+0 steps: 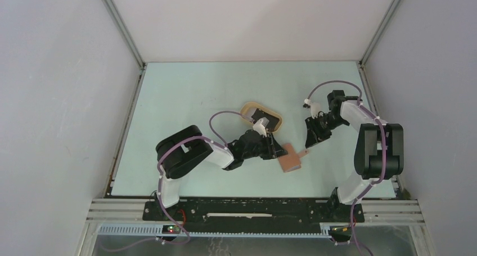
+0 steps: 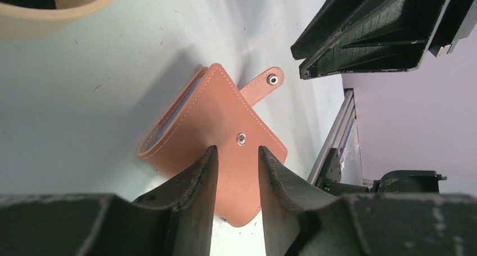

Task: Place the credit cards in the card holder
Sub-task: Close the card holder at the center of the board.

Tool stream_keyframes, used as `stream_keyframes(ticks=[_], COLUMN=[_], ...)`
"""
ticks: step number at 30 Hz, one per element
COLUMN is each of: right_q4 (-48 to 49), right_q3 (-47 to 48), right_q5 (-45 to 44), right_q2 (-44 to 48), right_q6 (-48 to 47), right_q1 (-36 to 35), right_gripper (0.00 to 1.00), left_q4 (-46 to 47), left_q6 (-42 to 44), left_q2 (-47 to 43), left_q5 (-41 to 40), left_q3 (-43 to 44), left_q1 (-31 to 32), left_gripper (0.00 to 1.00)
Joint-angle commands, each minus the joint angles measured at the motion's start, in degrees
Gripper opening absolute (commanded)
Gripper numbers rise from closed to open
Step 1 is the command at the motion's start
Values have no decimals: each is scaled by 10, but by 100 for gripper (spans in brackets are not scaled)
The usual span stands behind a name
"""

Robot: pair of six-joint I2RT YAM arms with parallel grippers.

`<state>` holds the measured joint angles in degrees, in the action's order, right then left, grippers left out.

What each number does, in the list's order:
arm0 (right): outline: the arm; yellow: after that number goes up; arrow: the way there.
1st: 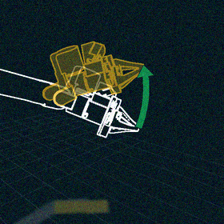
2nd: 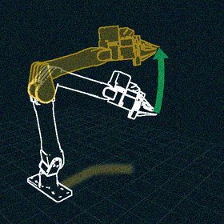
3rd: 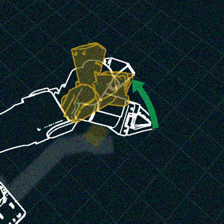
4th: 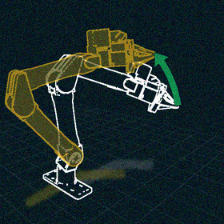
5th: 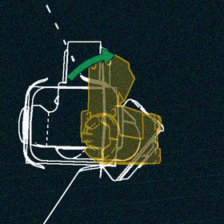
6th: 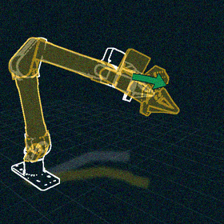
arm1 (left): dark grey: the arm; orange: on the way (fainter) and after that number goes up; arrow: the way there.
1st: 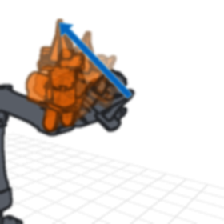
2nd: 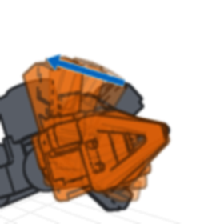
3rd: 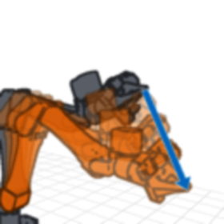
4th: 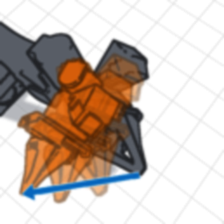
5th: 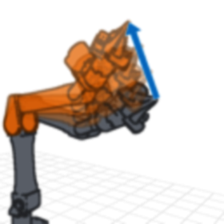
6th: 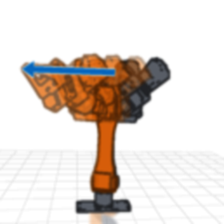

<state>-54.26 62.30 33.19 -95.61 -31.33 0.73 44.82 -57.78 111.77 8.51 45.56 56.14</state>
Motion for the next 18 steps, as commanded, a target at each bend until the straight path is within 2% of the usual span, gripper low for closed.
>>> stream_keyframes(ticks=[1, 12, 18], right_q4=[-29, -29, -32], right_q3=[3, 5, 10], right_q5=[12, 31, 36], right_q2=[-11, -46, -57], right_q6=[-24, -26, -24], right_q1=[24, 29, 27], right_gripper=[36, 36, 31], left_q4=[-14, -15, -14], left_q6=[25, 28, 29], left_q2=[5, 5, 4], left_q5=[-12, -13, -14], left_q3=[18, 19, 19], left_q1=[4, 5, 7], left_gripper=[37, 36, 36])
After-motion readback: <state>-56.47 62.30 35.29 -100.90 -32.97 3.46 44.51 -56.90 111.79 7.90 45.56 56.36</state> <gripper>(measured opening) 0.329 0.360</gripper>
